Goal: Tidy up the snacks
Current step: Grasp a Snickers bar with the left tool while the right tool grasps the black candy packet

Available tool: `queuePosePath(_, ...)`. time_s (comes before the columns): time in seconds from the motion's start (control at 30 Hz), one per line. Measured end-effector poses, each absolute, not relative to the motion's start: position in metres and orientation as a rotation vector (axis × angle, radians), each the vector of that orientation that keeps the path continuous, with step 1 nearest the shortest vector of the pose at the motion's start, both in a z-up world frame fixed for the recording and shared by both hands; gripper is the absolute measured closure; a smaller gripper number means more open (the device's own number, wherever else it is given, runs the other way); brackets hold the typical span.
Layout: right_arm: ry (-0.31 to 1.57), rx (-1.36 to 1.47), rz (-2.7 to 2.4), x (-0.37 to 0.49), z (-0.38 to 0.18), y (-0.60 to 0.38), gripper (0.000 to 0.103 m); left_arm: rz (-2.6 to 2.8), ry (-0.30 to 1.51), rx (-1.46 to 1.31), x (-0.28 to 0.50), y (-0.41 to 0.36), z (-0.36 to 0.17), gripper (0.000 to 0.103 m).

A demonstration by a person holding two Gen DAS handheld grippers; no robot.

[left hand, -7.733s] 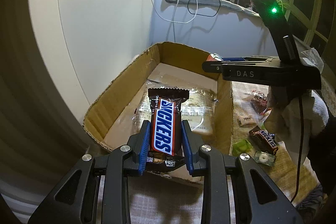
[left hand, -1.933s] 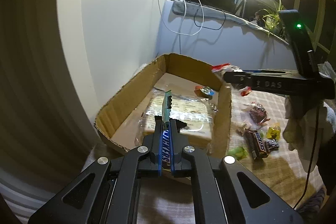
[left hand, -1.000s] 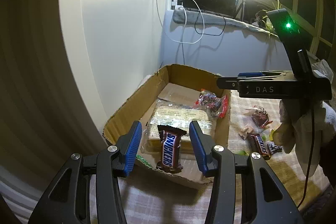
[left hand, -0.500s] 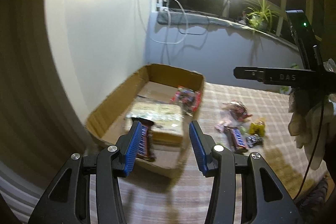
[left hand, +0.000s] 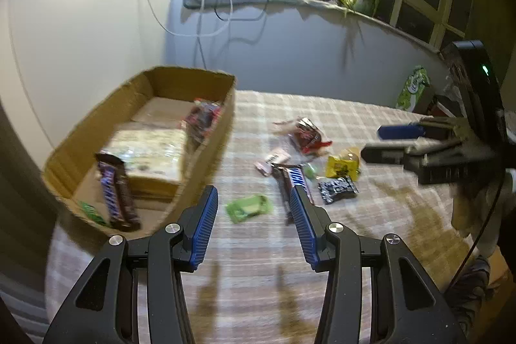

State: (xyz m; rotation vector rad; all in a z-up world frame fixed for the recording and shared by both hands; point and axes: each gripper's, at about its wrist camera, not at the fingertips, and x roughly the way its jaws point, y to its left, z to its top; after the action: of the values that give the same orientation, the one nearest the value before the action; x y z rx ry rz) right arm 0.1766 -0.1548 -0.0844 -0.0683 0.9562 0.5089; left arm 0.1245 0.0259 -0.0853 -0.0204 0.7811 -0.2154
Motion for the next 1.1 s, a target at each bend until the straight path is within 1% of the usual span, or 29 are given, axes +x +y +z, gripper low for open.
queuePosePath(0.03,0.972,-0.081,0.545,0.175,-0.089,-0.153,0.039,-0.22,0.789,-0.024,0.126,0.024,-0.087,0.057)
queuePosePath(0.07,0.982,-0.093,0.565,0.173,-0.093,-0.153,0.047,-0.227,0.798,-0.028,0.127,0.022,-0.089,0.057)
queuePosePath(0.13,0.999,-0.145,0.608,0.169,-0.101,-0.146,0.054,-0.242,0.818,-0.036,0.131,0.017,-0.094,0.057)
queuePosePath(0.2,1.001,-0.194,0.636,0.167,-0.109,-0.138,0.056,-0.249,0.836,-0.035,0.135,0.013,-0.098,0.057)
queuePosePath(0.37,1.029,-0.244,0.676,0.175,-0.127,-0.127,0.067,-0.269,0.877,-0.041,0.145,0.003,-0.107,0.059)
queuePosePath(0.43,1.038,-0.258,0.687,0.179,-0.132,-0.125,0.068,-0.278,0.894,-0.04,0.15,0.0,-0.11,0.061)
queuePosePath(0.63,1.051,-0.307,0.73,0.182,-0.145,-0.118,0.068,-0.292,0.938,-0.039,0.166,-0.01,-0.119,0.061)
queuePosePath(1.0,1.05,-0.366,0.769,0.18,-0.149,-0.116,0.068,-0.292,0.995,0.034,0.187,-0.03,-0.139,0.061)
queuePosePath(1.07,1.052,-0.382,0.771,0.181,-0.149,-0.115,0.068,-0.28,1.008,0.028,0.191,-0.029,-0.144,0.065)
queuePosePath(1.1,1.054,-0.378,0.769,0.182,-0.149,-0.115,0.068,-0.275,1.009,0.025,0.192,-0.028,-0.146,0.07)
